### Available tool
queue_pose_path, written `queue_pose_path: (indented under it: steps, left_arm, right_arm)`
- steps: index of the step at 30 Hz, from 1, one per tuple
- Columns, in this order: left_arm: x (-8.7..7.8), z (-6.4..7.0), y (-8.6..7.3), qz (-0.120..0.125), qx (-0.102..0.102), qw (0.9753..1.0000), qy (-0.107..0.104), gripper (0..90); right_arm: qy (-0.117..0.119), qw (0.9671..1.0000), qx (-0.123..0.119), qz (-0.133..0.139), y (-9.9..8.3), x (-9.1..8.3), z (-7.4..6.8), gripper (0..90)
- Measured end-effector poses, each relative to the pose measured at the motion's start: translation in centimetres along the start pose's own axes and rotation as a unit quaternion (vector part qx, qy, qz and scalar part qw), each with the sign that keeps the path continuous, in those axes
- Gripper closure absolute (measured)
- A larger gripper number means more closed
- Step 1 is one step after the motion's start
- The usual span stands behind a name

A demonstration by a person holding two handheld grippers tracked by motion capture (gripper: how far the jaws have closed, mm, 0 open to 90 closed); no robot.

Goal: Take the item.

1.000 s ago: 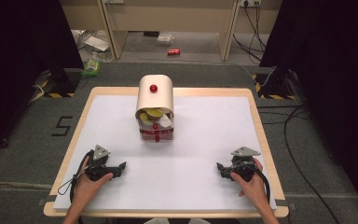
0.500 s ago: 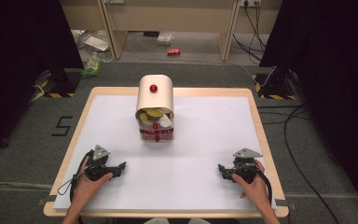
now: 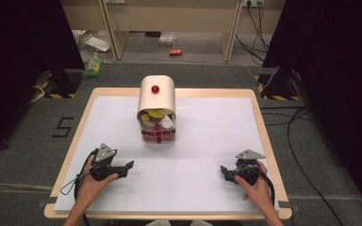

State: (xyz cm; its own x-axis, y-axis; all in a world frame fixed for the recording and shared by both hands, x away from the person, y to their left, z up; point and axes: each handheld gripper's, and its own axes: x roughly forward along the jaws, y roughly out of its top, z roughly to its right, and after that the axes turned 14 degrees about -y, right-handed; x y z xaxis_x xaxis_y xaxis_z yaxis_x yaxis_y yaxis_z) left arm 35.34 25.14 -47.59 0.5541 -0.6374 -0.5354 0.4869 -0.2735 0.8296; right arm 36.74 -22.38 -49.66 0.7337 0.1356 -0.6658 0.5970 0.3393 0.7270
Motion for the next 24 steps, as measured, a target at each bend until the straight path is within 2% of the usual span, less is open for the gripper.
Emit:
queue_pose_path:
  steps: [3, 7, 11, 19, 24]
  left_arm:
    - [0.0, 0.4, 0.8, 0.009, 0.011, 0.9998, -0.011, 16.8]
    - [0.1, 0.7, 1.4, 0.007, 0.016, 0.9996, -0.021, 16.7]
    - [-0.1, 1.2, 2.0, 0.014, 0.027, 0.9992, -0.026, 17.1]
    - [-0.3, 2.6, 5.0, 0.033, 0.056, 0.9972, -0.038, 15.5]
    - [-0.3, 3.2, 6.6, 0.042, 0.066, 0.9958, -0.047, 15.6]
  right_arm:
    - [0.0, 1.0, 0.0, 0.0, 0.0, 0.0, 0.0, 15.4]
    - [0.0, 1.0, 0.0, 0.0, 0.0, 0.0, 0.0, 15.4]
    - [0.0, 1.0, 0.0, 0.0, 0.0, 0.0, 0.0, 15.2]
    - [0.0, 1.0, 0.0, 0.0, 0.0, 0.0, 0.0, 15.2]
    - [0.0, 1.0, -0.001, 0.0, 0.0, 0.0, 0.0, 15.2]
